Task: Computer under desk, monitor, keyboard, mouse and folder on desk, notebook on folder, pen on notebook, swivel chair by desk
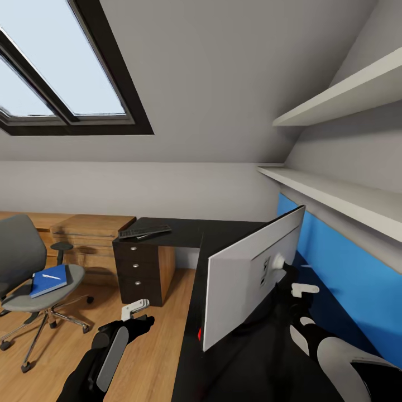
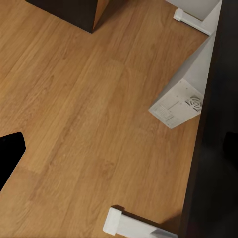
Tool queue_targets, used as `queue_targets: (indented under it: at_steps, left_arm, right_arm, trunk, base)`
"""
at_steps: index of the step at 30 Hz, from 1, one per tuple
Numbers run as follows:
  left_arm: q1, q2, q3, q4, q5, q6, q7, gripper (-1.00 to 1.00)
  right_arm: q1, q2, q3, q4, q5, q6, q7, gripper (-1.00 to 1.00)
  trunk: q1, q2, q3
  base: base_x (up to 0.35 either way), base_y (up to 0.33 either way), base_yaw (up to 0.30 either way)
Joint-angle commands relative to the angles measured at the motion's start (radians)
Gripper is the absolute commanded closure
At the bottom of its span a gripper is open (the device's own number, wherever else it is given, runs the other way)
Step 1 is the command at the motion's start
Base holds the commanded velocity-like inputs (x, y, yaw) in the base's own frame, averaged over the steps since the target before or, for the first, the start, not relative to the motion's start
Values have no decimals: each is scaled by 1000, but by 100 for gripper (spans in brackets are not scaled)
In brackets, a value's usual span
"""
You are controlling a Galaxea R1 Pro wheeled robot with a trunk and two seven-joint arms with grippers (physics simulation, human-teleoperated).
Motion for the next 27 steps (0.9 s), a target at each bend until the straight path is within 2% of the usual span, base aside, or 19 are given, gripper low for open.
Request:
queue_targets:
  at_steps: [1, 11, 27]
  left_arm:
    - [-1, -1, 1, -1, 11, 3, 8, -100]
    - [-1, -1, 1, -1, 11, 3, 8, -100]
    - [-1, -1, 1, -1, 11, 5, 8, -100]
  right_arm:
    - [-1, 0, -6, 1, 5, -3, -1, -100]
    - [-1, 0, -6, 1, 5, -3, -1, -100]
    - [-1, 1, -6, 1, 5, -3, -1, -100]
  trunk:
    - [0, -1, -2]
    - [0, -1, -2]
    - [0, -1, -2]
  base:
    - [0, 0, 0]
    - [-4, 0, 0]
    - [-134, 0, 0]
